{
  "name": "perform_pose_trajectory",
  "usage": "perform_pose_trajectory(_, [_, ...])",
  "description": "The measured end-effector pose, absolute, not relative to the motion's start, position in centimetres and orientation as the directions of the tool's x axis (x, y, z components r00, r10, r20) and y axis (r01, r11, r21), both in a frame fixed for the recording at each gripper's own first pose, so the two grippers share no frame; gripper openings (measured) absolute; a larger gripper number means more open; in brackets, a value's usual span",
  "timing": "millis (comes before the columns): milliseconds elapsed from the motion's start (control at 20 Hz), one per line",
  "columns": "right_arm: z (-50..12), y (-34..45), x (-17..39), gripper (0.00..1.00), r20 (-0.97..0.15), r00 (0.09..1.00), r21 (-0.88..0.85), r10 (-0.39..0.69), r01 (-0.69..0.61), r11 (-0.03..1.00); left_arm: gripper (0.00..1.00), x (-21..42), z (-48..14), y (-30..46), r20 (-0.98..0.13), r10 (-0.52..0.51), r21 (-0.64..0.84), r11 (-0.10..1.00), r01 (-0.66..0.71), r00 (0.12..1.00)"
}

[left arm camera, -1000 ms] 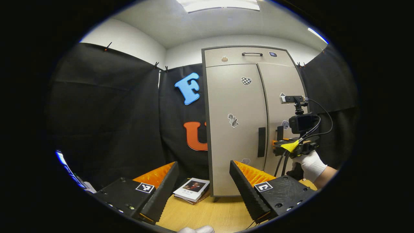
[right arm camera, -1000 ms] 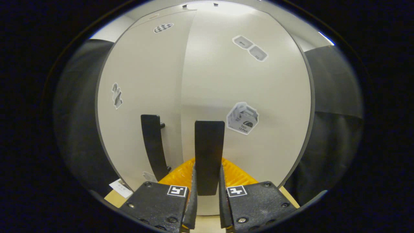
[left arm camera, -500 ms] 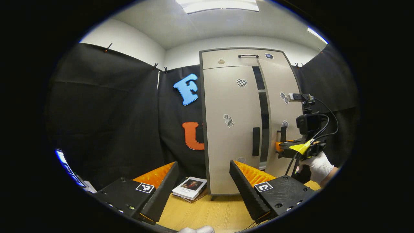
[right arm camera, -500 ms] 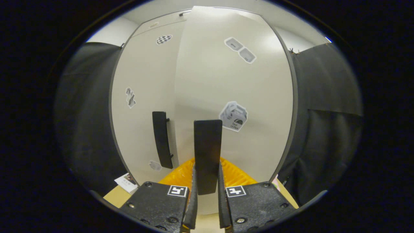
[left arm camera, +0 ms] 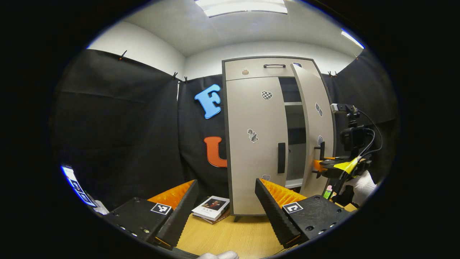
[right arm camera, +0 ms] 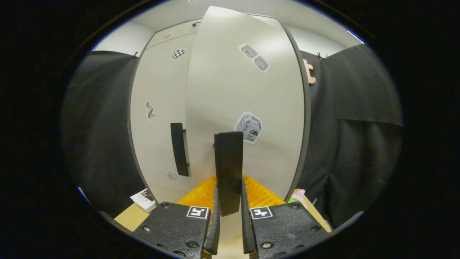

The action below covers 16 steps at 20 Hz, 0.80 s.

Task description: Open the right door of the double-door shoe cabinet with the right hand, and open the left door with the left hand.

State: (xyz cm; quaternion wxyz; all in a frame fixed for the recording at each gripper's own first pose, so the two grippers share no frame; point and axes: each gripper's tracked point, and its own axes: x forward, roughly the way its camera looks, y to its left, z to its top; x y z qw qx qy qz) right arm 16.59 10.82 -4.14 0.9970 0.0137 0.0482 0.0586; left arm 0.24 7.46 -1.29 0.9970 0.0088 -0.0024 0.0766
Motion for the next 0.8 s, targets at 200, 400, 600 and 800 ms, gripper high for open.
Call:
perform_pose_trajectory(200, [-4.6, 8.6, 13.9, 0.29, -0.091, 0.990, 0.041, 0.108, -0.105, 0.994, 0.96, 0.2, -1.3, 7.3, 0.010, 0.139, 0.016, 0.990, -0.139, 0.990])
perform_pose_trajectory(400, [-4.8, 6.2, 12.1, 0.25, -0.095, 0.991, 0.037, 0.097, -0.094, 0.995, 0.96, 0.4, -1.2, 6.6, 0.013, 0.113, 0.007, 0.994, -0.113, 0.993])
perform_pose_trajectory(600, [-4.9, 4.0, 11.0, 0.22, -0.093, 0.992, 0.042, 0.090, -0.087, 0.995, 0.96, 0.5, -1.1, 5.8, 0.019, 0.082, 0.006, 0.997, -0.082, 0.996])
perform_pose_trajectory(800, [-4.9, 2.1, 10.2, 0.17, -0.101, 0.990, 0.053, 0.100, -0.095, 0.994, 0.96, 0.5, -1.1, 4.8, 0.021, 0.051, 0.002, 0.999, -0.051, 0.998])
